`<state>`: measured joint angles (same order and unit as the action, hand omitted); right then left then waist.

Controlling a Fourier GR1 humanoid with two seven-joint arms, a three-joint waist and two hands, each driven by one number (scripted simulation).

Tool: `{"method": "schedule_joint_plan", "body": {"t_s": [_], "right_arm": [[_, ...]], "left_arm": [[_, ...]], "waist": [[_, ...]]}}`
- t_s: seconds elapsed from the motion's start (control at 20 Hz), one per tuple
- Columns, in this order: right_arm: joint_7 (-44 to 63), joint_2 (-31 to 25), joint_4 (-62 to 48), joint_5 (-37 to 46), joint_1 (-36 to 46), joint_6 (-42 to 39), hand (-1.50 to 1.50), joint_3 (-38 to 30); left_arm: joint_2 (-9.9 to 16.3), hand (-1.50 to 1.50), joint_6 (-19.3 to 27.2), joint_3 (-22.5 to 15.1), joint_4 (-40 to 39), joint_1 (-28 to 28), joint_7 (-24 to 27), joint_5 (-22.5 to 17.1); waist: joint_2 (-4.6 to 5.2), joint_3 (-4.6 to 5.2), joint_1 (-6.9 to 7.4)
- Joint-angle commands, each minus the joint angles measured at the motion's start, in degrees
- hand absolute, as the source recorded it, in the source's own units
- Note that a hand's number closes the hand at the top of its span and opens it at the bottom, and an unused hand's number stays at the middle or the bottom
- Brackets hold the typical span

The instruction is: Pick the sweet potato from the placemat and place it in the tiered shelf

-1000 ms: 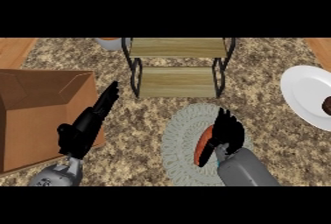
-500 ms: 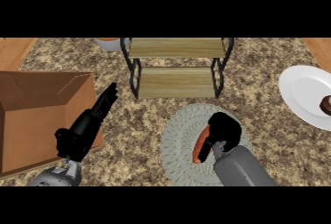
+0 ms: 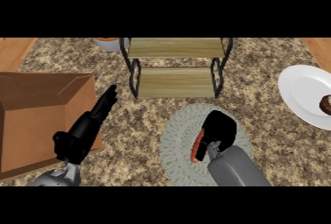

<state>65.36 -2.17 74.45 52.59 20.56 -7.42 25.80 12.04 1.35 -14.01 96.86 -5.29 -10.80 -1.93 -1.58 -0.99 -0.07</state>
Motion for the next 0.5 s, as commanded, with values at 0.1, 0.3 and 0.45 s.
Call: {"method": "schedule_joint_plan", "body": {"t_s": [0.1, 0.3, 0.45], "right_arm": [[-1.74, -1.58, 5.02, 2.07, -1.40, -1.09, 1.50, 2.12], [-4.45, -2.42, 13.02, 3.95, -5.57, 0.07, 1.50, 6.20], [-1.67, -1.66, 19.42, 5.21, -4.67, -1.41, 1.50, 5.94]], "left_arm": [[4.31, 0.00, -0.85, 5.02, -9.26, 7.12, 1.04, -0.61], [4.53, 0.00, -0.60, 5.34, -8.33, 7.02, 0.25, -0.28], [2.81, 0.00, 0.41, 4.01, -8.80, 8.39, 1.75, 0.62]], "waist": [[1.65, 1.13, -0.25], [1.32, 1.11, -0.86], [1.19, 1.19, -1.10]]}}
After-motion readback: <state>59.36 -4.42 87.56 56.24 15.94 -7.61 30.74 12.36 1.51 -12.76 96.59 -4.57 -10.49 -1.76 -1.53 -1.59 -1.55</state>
